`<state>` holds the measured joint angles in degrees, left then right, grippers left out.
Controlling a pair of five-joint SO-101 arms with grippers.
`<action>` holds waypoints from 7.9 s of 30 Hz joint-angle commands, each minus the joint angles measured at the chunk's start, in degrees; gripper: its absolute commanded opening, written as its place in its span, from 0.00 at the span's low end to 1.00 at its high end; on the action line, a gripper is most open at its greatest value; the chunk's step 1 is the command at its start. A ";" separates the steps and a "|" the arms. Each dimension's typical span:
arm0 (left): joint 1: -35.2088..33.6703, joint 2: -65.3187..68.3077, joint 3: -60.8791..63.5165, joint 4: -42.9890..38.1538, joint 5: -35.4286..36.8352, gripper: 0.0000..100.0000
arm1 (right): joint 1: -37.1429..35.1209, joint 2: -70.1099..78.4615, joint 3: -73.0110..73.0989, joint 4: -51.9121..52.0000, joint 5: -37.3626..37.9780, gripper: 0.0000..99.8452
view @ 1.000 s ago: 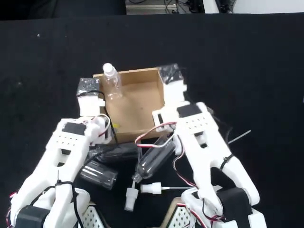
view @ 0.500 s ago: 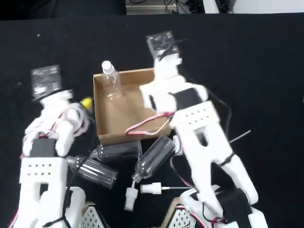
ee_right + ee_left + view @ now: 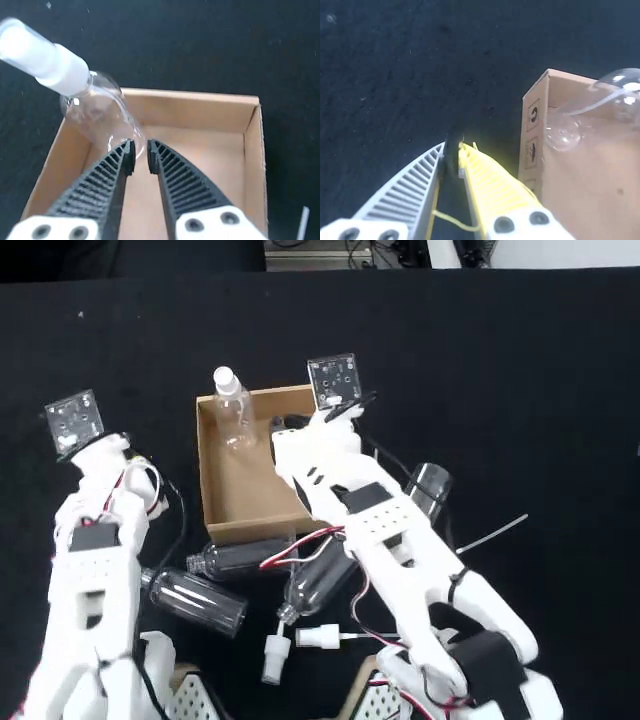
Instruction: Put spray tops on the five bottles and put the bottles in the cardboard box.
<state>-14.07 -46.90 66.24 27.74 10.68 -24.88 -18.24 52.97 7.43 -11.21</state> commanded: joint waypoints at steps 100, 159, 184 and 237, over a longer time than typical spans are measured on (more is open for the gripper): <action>-16.66 10.81 -12.35 36.48 -52.31 0.31 | 16.88 -39.96 6.29 47.82 18.29 0.16; -27.65 11.78 -20.44 41.49 -40.35 0.14 | 17.05 -40.04 6.46 48.09 18.29 0.16; -48.40 35.78 -34.15 39.21 -67.43 0.35 | 16.88 -40.04 7.34 48.09 18.55 0.16; -40.84 43.60 -28.70 31.82 -76.92 0.19 | 16.97 -40.04 5.93 50.20 18.81 0.16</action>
<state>-54.24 -2.42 36.00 61.67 -64.31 -8.88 -56.57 60.70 57.01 6.99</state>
